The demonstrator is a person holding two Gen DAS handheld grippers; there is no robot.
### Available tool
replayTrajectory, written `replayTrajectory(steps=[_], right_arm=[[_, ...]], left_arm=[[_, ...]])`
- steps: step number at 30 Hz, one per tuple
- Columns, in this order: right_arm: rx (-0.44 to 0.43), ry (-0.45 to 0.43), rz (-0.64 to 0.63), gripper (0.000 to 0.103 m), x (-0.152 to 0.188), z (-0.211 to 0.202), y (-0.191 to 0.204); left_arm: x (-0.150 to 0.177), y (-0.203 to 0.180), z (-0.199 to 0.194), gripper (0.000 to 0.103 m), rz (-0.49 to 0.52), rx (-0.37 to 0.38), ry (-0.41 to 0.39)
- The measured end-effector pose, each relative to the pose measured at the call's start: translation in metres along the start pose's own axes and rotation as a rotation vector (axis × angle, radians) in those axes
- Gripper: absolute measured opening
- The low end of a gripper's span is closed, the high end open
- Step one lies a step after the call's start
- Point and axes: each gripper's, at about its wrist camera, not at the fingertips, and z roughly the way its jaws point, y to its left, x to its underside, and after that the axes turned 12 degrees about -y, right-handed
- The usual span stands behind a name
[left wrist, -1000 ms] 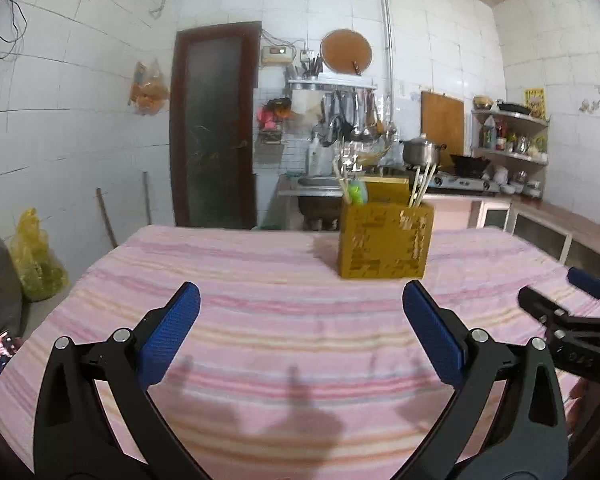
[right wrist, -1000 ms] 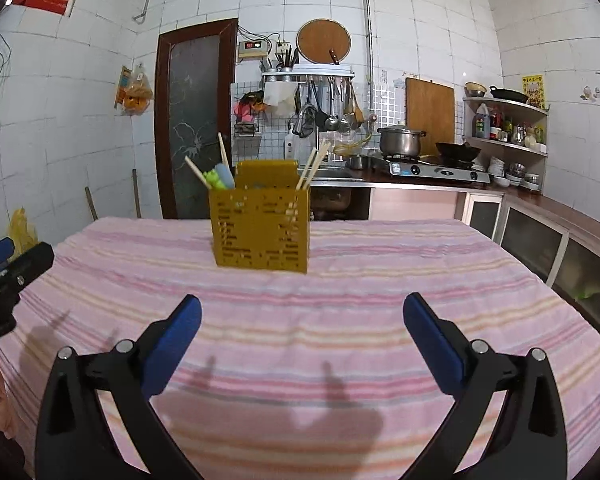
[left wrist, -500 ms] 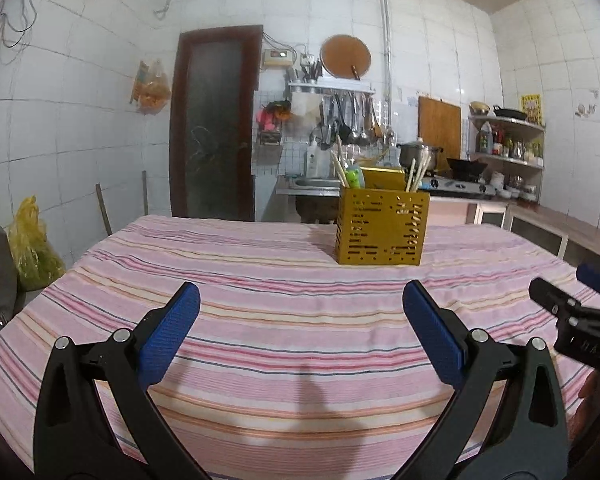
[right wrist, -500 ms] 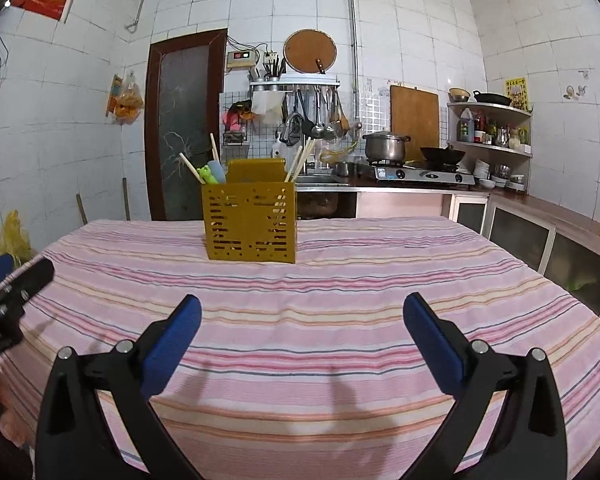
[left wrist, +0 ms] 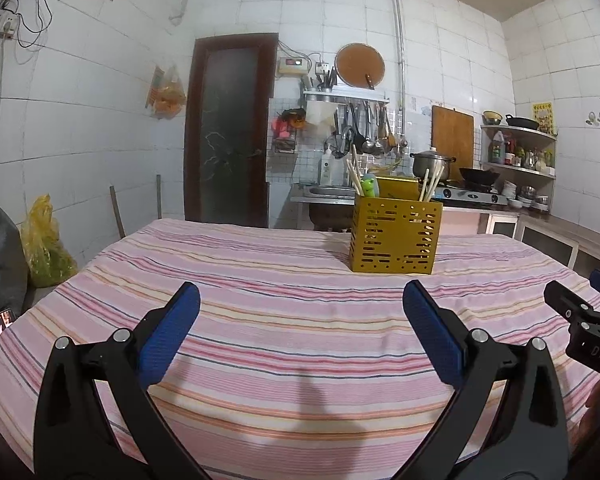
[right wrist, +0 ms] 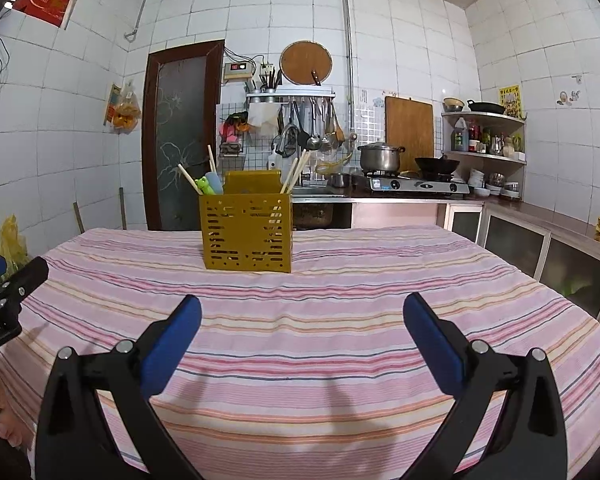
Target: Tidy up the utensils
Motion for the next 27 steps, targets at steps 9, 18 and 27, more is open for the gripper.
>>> replayTrajectory(steps=[9, 18, 27], right_arm=[[0.001, -0.013, 0.013, 0.099, -0.0001, -0.0010, -0.0026], [-0.001, -0.018, 0.006, 0.099, 0.0002, -0.0038, -0.0030], [-0.003, -0.021, 0.002, 0.099, 0.0004, -0.0043, -0.0037]], left_arm=[[0.0004, -0.0010, -0.0001, 0.098, 0.017, -0.002, -0.002], [0.0005, -0.0014, -0.0006, 0.098, 0.023, -0.003, -0.005], [-0.0005, -0.0031, 0.0000, 0.098, 0.027, -0.005, -0.004]])
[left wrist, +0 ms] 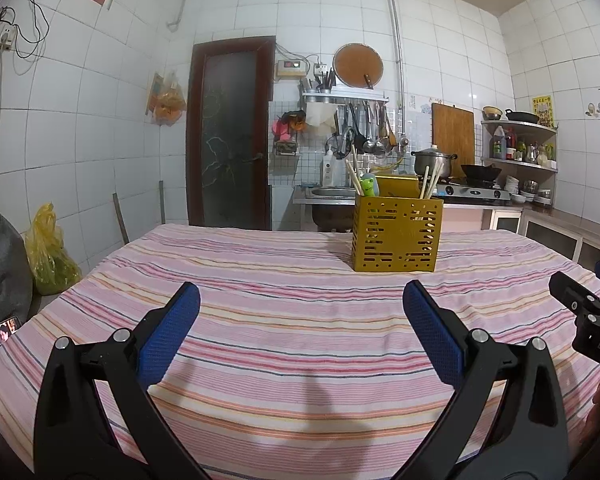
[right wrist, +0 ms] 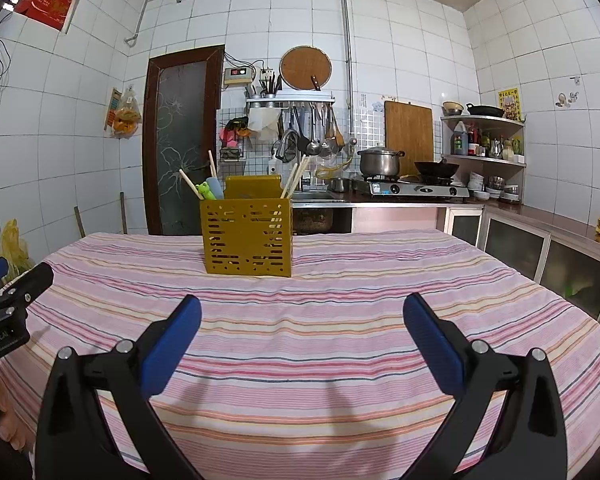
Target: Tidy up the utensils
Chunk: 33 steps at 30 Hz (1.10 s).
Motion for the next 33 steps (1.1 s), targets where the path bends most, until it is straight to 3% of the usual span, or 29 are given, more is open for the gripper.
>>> replayTrajectory(steps=[33], right_arm=[[0.005, -0.001, 0.003, 0.099, -0.0008, 0.0036, 0.0015]], left_arm=[[-0.0024, 0.0044, 0.0019, 0.098, 0.000, -0.005, 0.006]])
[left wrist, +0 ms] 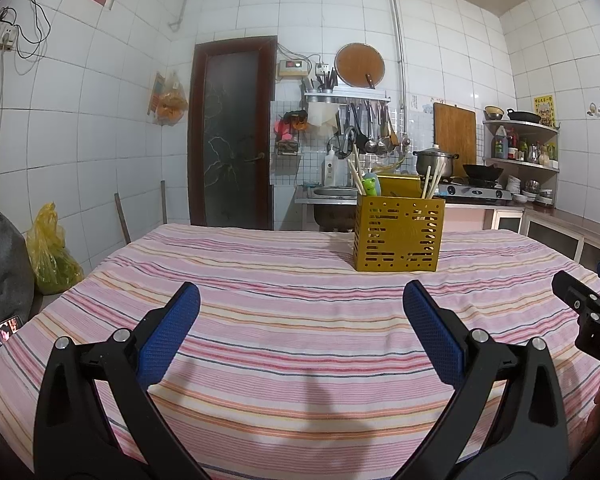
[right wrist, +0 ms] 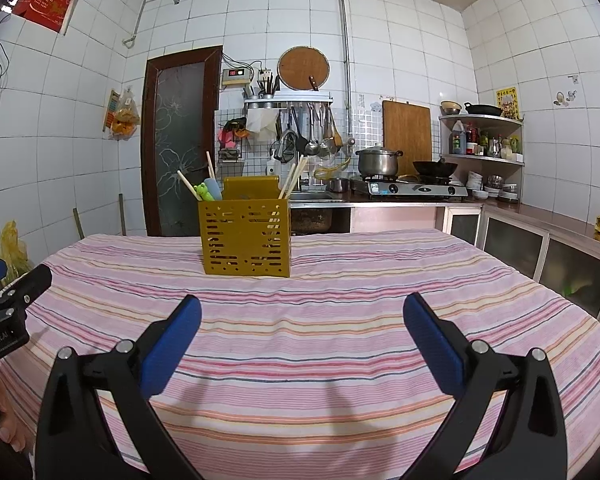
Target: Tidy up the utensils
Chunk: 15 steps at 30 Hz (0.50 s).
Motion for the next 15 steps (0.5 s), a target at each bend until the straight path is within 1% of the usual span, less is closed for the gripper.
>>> replayTrajectory(steps=[15], right_arm=[[0.000, -0.001, 0.000, 0.099, -0.0001, -0.0003, -0.0004]], left_arm=[[0.0002, 0.0003, 0.0001, 0.098, 0.001, 0.000, -0.003]])
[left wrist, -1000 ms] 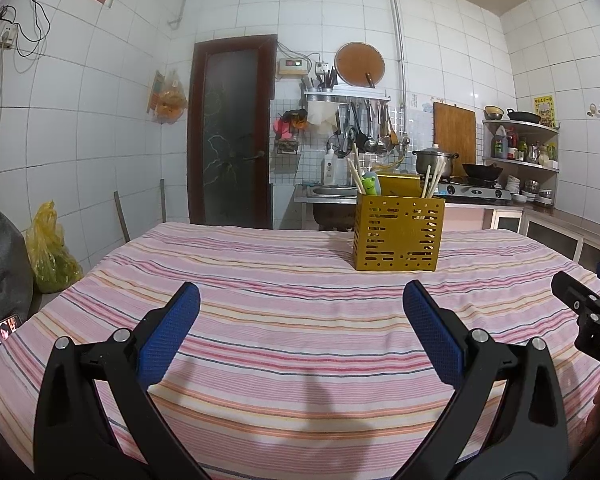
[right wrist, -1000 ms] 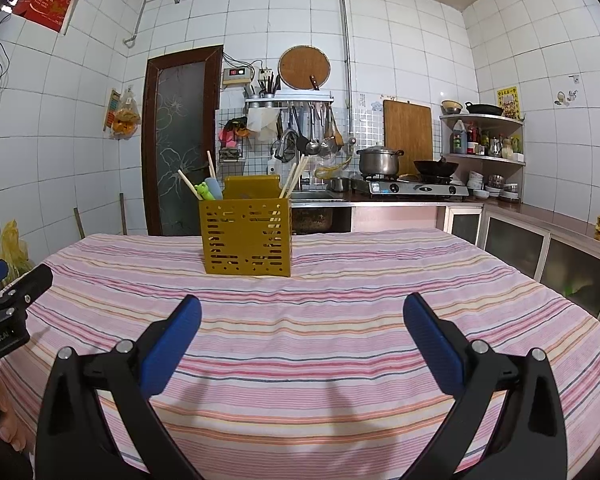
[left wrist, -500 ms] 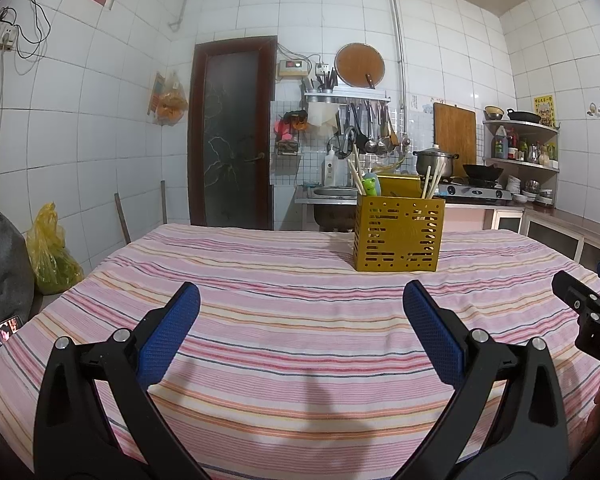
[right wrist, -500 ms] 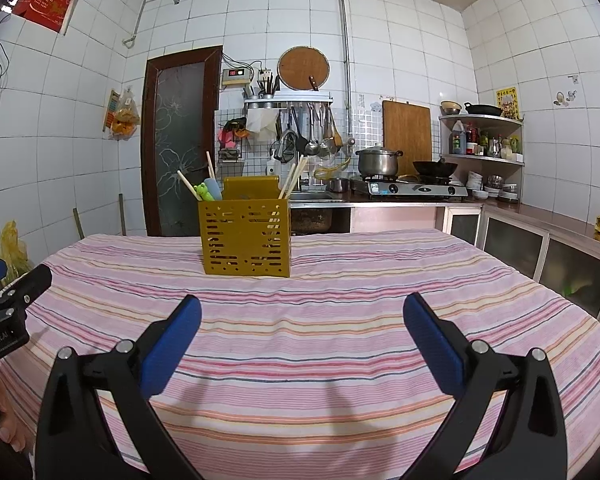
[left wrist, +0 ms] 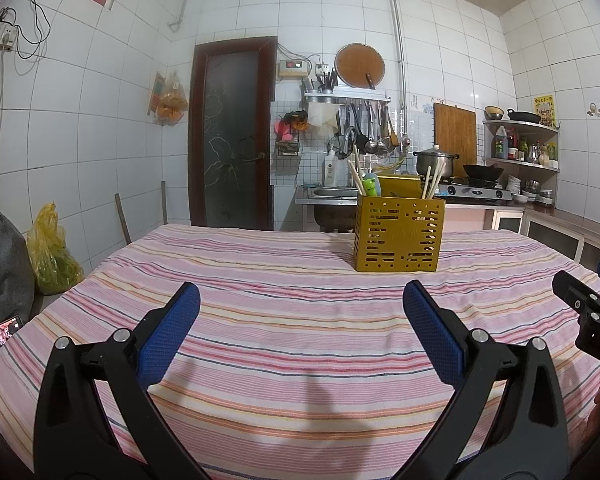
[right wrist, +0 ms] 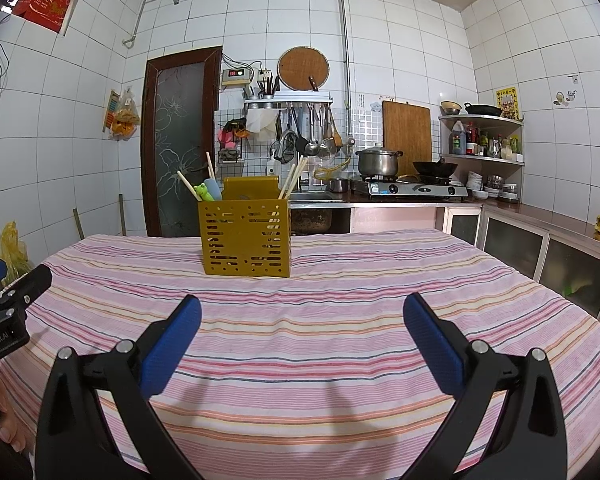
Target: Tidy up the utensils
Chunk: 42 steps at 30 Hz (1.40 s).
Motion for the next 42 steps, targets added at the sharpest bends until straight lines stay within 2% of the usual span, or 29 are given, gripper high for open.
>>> replayTrajectory(steps=[42], right_arm=[[0.002, -0.001, 0.004, 0.099, 0.0005, 0.0015, -0.0006]], left_arm=[[-0.0026, 0.0029, 0.0013, 0.098, 0.004, -0.002, -0.004]])
